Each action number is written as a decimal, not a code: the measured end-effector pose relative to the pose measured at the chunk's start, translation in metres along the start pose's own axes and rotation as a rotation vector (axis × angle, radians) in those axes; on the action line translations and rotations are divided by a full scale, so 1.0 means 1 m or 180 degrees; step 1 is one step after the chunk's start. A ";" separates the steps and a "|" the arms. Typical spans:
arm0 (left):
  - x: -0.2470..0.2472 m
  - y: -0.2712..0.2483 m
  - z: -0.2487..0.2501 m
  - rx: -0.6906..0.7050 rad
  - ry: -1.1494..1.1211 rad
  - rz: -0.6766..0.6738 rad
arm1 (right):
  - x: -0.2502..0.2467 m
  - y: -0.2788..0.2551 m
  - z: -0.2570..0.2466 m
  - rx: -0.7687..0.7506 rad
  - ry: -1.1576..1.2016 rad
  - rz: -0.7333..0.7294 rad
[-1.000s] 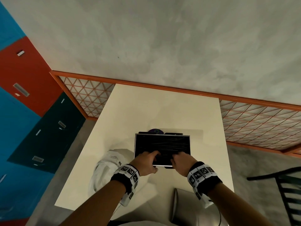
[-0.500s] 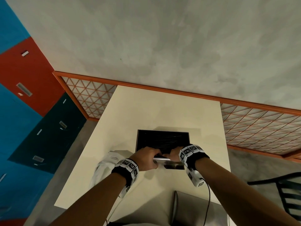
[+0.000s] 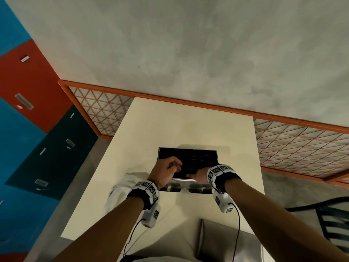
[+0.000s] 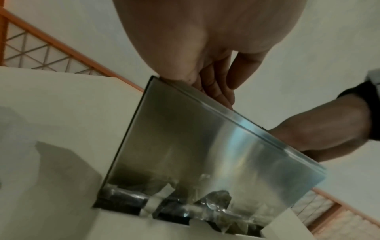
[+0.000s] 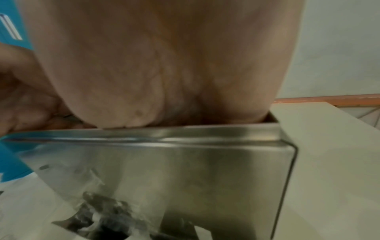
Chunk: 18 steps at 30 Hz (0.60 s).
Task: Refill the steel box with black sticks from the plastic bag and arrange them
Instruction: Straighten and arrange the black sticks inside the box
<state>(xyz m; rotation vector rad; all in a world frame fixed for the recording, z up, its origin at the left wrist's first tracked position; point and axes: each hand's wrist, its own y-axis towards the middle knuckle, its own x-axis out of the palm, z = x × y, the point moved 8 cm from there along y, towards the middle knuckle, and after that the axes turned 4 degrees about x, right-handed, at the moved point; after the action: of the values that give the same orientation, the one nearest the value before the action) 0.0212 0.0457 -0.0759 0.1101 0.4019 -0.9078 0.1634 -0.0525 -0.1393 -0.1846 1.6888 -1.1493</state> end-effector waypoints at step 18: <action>0.007 0.009 -0.003 0.0097 0.0780 -0.0316 | -0.009 -0.004 -0.004 -0.0154 -0.0013 -0.0012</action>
<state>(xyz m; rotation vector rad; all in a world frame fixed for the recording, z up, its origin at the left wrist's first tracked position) 0.0308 0.0465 -0.0822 0.2323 0.6257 -1.0020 0.1628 -0.0475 -0.1304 -0.2202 1.7141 -1.1108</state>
